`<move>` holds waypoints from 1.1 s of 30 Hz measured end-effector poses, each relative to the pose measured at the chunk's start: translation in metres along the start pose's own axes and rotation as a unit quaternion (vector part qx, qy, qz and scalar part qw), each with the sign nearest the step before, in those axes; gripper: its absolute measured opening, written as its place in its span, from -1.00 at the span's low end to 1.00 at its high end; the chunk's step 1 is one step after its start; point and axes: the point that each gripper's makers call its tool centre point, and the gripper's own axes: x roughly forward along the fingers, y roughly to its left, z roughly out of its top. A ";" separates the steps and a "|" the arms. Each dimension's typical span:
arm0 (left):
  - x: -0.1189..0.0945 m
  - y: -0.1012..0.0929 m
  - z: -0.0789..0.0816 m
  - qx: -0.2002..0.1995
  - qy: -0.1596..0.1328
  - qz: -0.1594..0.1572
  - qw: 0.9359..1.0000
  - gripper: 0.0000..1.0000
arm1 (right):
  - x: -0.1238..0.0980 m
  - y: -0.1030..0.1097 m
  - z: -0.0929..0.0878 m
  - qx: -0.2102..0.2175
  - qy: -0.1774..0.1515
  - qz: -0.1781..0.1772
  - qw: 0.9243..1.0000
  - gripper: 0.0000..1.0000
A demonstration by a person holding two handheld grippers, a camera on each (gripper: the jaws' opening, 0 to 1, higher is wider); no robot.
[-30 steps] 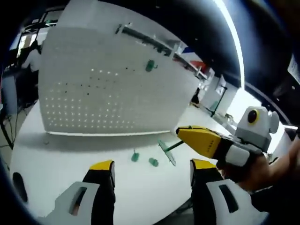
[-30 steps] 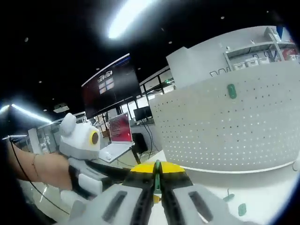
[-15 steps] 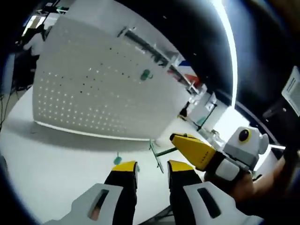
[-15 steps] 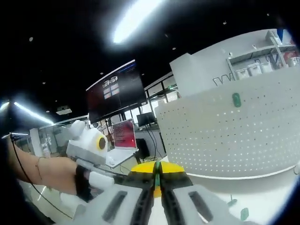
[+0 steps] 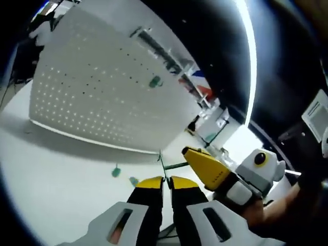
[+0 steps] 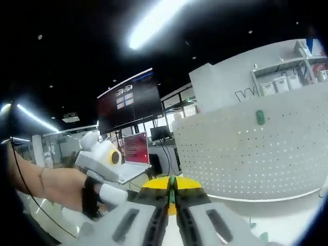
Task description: Insert the hook assembly into the mounting plate slot until the hook locks in place.
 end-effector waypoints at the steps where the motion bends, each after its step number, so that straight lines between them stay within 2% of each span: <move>1: 0.000 -0.001 0.000 0.001 -0.001 -0.004 1.000 -0.91 | 0.000 0.000 0.001 -0.001 0.000 0.000 1.000 -1.00; 3: 0.001 -0.002 0.000 0.021 0.004 -0.005 1.000 -0.91 | -0.001 0.000 0.000 -0.005 0.002 0.001 1.000 -1.00; 5: 0.002 -0.002 -0.002 0.023 0.012 -0.002 1.000 -0.92 | -0.002 0.000 -0.002 -0.008 0.003 0.000 1.000 -1.00; 10: 0.000 0.003 0.002 0.015 0.000 0.010 1.000 -0.96 | -0.003 0.000 -0.003 -0.010 -0.001 -0.007 1.000 -0.99; 15: -0.001 0.005 0.001 -0.002 0.009 0.016 1.000 -0.97 | -0.001 -0.001 -0.005 0.003 0.008 -0.004 1.000 -0.98; 18: -0.001 0.007 0.002 0.007 0.010 0.027 1.000 -0.98 | 0.000 -0.002 -0.007 0.030 0.016 0.006 0.999 -0.98; 19: -0.001 0.007 0.002 0.010 0.012 0.028 0.999 -0.98 | 0.000 -0.003 -0.006 0.060 0.016 0.009 0.998 -0.95; 20: -0.002 0.010 -0.002 0.026 0.029 0.040 0.998 -0.98 | -0.001 -0.006 -0.004 0.074 0.008 0.007 0.997 -0.92; 21: -0.002 0.014 -0.001 0.049 0.032 0.051 0.997 -0.98 | -0.002 -0.008 0.000 0.086 0.003 0.011 0.996 -0.88; 24: -0.004 0.018 0.003 0.073 0.029 0.070 0.994 -0.98 | -0.005 -0.011 0.006 0.095 0.009 0.017 0.995 -0.81; 27: -0.006 0.024 0.011 0.118 0.023 0.094 0.988 -0.98 | -0.007 -0.016 0.010 0.105 0.012 0.020 0.994 -0.80; 31: -0.003 0.022 0.016 0.160 0.017 0.102 0.982 -0.98 | -0.005 -0.017 0.002 0.130 0.037 0.030 0.990 -0.79; 33: 0.000 0.021 0.015 0.185 0.026 0.102 0.977 -0.98 | -0.004 -0.018 -0.003 0.132 0.045 0.029 0.990 -0.79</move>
